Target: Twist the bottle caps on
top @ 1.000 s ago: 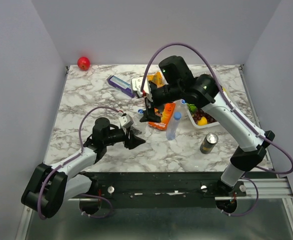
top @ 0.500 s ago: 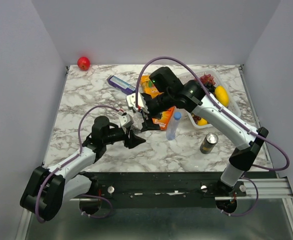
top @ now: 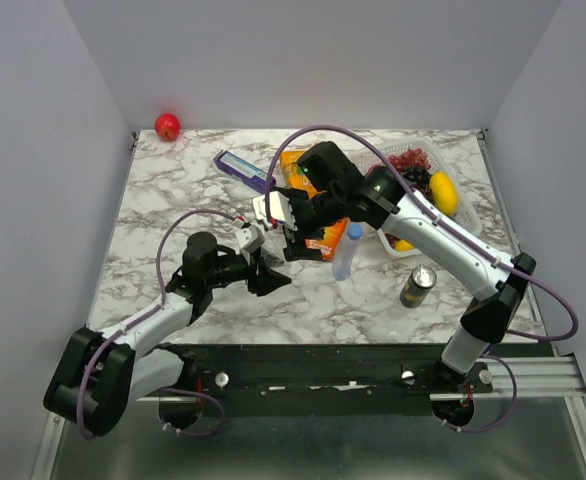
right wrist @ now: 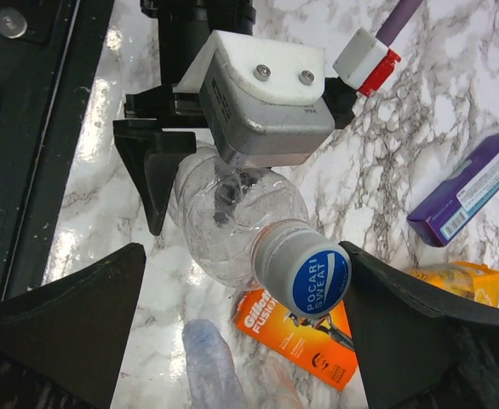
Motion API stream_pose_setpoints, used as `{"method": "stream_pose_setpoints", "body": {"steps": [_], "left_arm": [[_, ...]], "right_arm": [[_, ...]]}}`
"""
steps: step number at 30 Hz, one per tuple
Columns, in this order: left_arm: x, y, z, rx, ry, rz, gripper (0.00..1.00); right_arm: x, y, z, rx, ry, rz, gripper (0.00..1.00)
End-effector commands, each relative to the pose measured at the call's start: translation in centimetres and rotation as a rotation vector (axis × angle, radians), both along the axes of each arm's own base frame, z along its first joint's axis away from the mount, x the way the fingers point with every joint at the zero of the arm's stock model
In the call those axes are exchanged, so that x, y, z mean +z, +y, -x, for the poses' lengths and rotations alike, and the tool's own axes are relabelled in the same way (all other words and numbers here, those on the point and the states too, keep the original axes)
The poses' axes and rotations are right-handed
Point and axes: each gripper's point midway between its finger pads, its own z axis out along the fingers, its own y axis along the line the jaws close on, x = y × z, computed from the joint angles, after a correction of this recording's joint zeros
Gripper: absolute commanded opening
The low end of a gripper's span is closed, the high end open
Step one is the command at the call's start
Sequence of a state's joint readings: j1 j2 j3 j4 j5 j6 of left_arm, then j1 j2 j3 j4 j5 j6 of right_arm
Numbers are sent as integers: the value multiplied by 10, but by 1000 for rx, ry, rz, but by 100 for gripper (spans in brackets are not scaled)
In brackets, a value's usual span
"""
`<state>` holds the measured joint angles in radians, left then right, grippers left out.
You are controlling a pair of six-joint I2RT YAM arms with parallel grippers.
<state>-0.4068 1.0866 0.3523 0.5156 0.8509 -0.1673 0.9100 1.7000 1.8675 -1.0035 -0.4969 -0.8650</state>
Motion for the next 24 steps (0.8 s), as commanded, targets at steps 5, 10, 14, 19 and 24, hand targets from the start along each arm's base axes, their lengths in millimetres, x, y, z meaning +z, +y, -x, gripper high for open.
{"method": "stream_pose_setpoints", "body": {"steps": [5, 10, 14, 19, 24], "left_arm": [[17, 16, -39, 164, 69, 102, 0], [17, 15, -42, 164, 76, 113, 0], [20, 12, -38, 123, 61, 114, 0], [23, 7, -14, -35, -52, 36, 0], [13, 17, 7, -105, -138, -67, 0]], "right_arm": [[-35, -59, 41, -75, 160, 208, 100], [-63, -82, 56, -117, 246, 316, 100], [-75, -87, 48, -183, 226, 350, 100], [-38, -71, 4, -306, 141, 223, 100], [24, -69, -2, -162, 47, 62, 100]]}}
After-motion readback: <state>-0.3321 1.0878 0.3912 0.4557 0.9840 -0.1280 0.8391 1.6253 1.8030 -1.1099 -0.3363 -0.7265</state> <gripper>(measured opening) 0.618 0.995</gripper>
